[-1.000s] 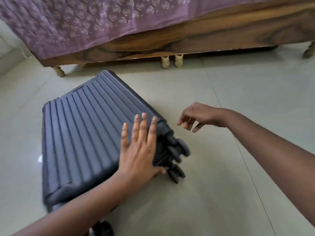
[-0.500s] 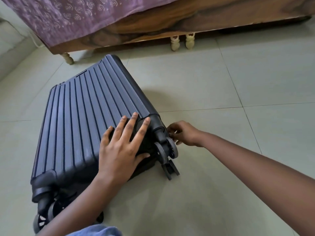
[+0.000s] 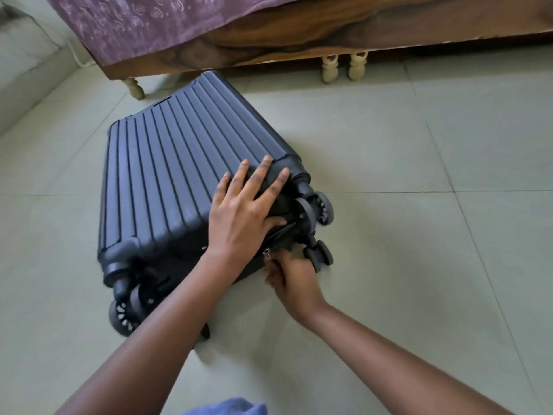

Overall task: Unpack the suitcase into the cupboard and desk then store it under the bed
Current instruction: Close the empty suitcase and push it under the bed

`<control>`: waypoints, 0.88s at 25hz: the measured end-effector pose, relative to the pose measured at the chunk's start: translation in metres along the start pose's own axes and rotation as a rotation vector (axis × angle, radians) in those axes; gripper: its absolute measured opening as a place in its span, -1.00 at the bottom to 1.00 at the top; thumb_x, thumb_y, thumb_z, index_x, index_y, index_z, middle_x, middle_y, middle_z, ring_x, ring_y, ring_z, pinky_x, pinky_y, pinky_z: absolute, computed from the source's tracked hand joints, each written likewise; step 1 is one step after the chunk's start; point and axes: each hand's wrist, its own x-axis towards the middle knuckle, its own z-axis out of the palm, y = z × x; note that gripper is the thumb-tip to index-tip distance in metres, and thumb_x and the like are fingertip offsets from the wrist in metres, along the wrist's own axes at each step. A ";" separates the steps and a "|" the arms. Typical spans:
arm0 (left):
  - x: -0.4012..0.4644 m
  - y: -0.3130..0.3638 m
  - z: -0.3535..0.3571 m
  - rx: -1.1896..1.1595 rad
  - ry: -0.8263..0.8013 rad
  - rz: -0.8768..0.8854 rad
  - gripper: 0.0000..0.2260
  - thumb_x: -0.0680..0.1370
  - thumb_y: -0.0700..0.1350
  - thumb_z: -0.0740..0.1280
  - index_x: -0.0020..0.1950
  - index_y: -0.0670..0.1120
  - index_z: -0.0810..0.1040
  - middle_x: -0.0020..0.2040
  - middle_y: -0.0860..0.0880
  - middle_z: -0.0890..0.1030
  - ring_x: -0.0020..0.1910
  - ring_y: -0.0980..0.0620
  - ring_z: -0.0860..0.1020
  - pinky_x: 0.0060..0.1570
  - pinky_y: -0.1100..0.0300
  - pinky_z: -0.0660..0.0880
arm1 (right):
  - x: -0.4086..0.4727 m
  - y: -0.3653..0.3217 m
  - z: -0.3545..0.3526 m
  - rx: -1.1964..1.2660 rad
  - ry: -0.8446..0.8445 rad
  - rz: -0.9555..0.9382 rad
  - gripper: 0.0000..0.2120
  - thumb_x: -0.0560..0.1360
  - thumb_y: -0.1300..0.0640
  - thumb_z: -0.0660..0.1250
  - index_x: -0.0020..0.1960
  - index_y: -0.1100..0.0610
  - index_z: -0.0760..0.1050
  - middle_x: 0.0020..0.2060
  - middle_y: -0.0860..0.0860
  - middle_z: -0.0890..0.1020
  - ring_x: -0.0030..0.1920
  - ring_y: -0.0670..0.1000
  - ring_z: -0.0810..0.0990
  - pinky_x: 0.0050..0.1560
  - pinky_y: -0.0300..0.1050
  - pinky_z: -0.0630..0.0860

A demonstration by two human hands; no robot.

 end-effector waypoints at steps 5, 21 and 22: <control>-0.063 -0.023 -0.036 -0.352 0.275 -0.270 -0.63 0.49 -0.07 0.40 0.26 -0.16 0.52 0.28 -0.10 0.51 0.33 -0.06 0.42 0.34 0.05 0.33 | 0.004 -0.005 0.019 -0.051 0.124 0.003 -0.78 0.51 0.13 0.21 -0.15 0.25 0.55 -0.31 0.22 0.65 -0.27 0.27 0.61 -0.30 0.04 0.44; -0.055 -0.054 -0.072 -1.509 -0.340 -0.770 -0.30 0.17 0.55 0.00 0.23 0.33 0.37 0.39 0.26 0.36 0.34 0.24 0.29 0.40 0.15 0.05 | -0.006 -0.058 0.015 0.050 0.171 -0.145 -0.72 0.47 0.10 0.24 -0.37 0.18 0.52 -0.53 0.02 0.58 -0.46 -0.02 0.51 -0.41 -0.10 0.42; -0.042 -0.046 -0.080 -1.538 -0.356 -0.742 -0.33 0.26 0.49 -0.06 0.31 0.31 0.31 0.38 0.26 0.36 0.33 0.23 0.31 0.39 0.16 0.08 | -0.004 -0.063 0.009 0.136 0.199 -0.096 -0.73 0.50 0.12 0.26 -0.33 0.19 0.54 -0.49 0.04 0.61 -0.45 -0.02 0.55 -0.39 -0.10 0.47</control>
